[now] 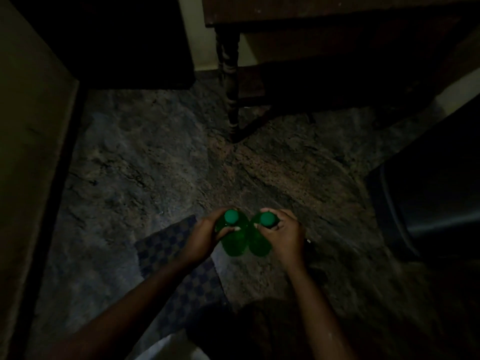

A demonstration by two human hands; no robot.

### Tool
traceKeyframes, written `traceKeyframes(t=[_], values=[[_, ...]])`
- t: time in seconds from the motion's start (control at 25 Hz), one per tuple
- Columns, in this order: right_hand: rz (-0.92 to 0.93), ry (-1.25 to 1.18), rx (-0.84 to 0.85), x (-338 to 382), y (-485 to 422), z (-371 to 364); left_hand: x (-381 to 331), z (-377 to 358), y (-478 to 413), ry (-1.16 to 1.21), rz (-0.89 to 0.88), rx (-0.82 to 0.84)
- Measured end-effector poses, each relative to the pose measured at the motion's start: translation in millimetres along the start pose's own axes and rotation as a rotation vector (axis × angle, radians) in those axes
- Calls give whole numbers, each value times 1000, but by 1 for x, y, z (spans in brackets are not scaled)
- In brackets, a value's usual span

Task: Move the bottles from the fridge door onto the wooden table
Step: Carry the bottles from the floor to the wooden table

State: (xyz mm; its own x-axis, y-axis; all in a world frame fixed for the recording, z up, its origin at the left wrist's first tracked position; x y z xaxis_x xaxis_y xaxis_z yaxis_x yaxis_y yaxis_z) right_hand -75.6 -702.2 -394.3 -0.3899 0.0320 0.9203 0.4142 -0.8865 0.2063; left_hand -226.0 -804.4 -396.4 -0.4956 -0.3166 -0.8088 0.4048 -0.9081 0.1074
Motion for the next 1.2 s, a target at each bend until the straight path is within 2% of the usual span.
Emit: traceKeyframes(t=[0.16,0.32,0.56,0.76,0.92,1.2], values=[[96,-110,-10,70,-23,20,-33,41,-31,126,18,-106],[164,-129,-11,118,-76,44,-85,69,-97,152,-95,-102],[221,-155,-21,202,-186,85,-150,106,-229,272,-196,-86],[294,-101,-171,262,-287,144,-218,119,-350,308,-327,-74],[373,-71,-223,302,-369,187,-272,121,-439,332,-403,-68],[464,-211,-134,362,-538,256,-358,125,-603,323,-477,-158]])
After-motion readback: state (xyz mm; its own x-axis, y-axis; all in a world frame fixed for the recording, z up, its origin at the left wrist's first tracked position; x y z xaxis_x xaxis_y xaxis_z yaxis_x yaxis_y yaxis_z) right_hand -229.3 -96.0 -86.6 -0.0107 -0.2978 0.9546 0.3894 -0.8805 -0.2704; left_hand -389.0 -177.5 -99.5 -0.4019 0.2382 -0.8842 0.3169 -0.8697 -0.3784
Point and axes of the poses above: each hand's wrist, its own y-axis away from the middle knuckle, its own z-axis out of the back of the hand, x = y × z, the point moved 9 cm from there along -y, towards the middle knuckle, and after that the axes turned 7 degrees about -y, right-handed, at the moved point
